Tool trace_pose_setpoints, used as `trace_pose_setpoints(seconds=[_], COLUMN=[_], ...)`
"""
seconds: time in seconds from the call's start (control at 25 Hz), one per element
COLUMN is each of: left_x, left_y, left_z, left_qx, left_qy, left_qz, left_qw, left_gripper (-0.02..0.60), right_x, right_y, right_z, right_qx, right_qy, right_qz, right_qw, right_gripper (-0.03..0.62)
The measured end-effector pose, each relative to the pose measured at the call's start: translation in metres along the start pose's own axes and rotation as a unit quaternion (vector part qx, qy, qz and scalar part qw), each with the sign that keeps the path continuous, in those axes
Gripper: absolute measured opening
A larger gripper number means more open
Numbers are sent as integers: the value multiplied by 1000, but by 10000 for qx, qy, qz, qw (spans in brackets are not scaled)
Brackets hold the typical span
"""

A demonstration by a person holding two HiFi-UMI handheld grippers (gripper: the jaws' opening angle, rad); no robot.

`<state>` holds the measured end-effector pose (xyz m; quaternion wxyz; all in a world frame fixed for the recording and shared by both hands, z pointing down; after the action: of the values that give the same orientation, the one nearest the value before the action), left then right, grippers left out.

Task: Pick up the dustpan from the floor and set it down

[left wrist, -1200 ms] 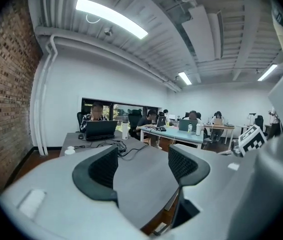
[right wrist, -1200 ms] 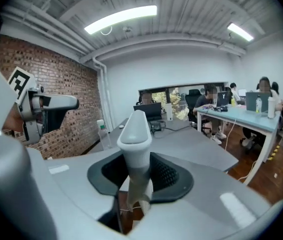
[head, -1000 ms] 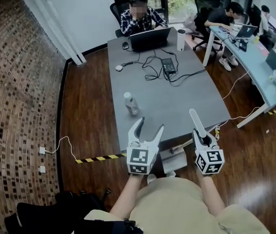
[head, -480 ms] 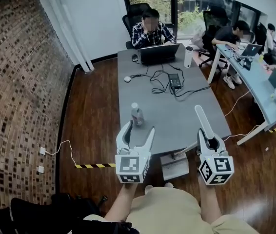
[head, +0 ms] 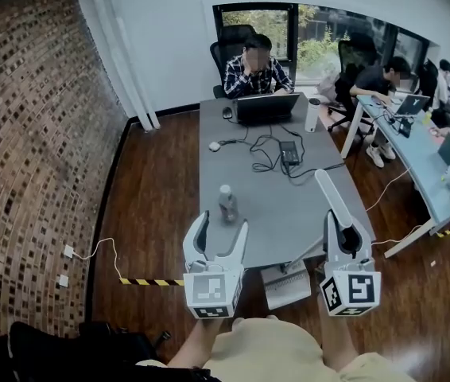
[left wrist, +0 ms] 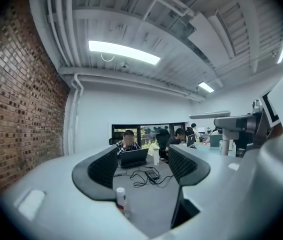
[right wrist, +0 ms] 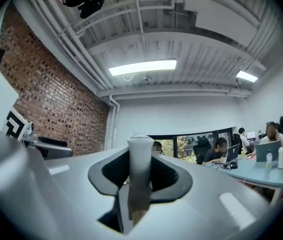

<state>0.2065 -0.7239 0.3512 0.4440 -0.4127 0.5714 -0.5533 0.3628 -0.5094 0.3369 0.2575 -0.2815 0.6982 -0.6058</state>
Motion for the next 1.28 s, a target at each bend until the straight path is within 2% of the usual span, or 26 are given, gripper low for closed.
trace_pose_setpoints(seconds=[0.16, 0.4, 0.68, 1.0, 1.28], left_x=[7, 11, 12, 10, 4], left_y=[5, 4, 5, 3, -3], left_z=[-8, -16, -21, -19, -13], left_qx=[-157, -58, -102, -29, 34], left_qy=[266, 386, 522, 570, 434], left_qz=[-88, -171, -189, -196, -198], left_qw=[9995, 9991, 9984, 9982, 9989], left_gripper=[308, 307, 307, 305, 305], right_x=[7, 20, 25, 29, 28], right_y=[3, 2, -1, -6, -8], right_z=[1, 1, 2, 2, 1], right_qx=[-140, -124, -11, 66, 42], right_qy=[34, 436, 572, 789, 864], right_qz=[25, 55, 138, 132, 141], right_qw=[9999, 9990, 9983, 9968, 9961], right_gripper=[98, 95, 95, 95, 97])
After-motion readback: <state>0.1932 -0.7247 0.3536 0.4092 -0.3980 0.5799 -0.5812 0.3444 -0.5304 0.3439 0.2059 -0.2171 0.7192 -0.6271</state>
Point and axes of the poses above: the fingertips, and each gripper's own axes: z forward along the fingers, x to its left, y out of its top, the point moved 8 cm from there along -z, backward along the fingers, and after that the axes turned 7 degrees about -y, right-handed, at the moved point
